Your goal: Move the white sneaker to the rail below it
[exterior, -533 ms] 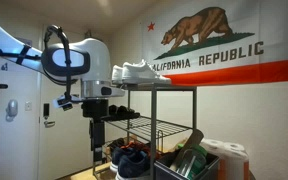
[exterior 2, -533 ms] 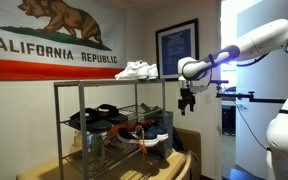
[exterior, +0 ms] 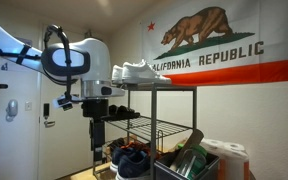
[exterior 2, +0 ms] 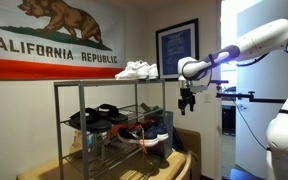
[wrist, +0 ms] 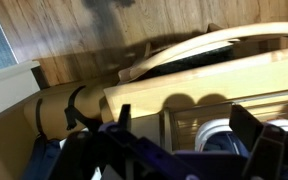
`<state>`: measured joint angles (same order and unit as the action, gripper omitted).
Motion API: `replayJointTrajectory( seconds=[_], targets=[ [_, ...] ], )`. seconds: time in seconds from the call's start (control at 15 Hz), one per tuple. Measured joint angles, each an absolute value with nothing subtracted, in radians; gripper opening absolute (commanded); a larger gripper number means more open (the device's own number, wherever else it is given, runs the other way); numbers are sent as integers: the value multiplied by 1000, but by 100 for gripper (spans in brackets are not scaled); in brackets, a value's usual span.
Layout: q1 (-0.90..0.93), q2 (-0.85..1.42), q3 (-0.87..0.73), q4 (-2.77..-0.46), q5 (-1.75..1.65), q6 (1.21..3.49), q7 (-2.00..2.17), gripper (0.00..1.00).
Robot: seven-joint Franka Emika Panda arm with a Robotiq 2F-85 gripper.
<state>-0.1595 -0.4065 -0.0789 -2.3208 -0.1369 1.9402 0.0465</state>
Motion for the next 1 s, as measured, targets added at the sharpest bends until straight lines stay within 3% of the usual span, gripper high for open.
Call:
replayJointTrajectory(
  seconds=[0.4,1.0],
  targets=[
    [-117,-406,-77,-2179,-137,1909,-22,100],
    [-65,-263,-73,-1653,-138,1734,-119,100]
  ],
)
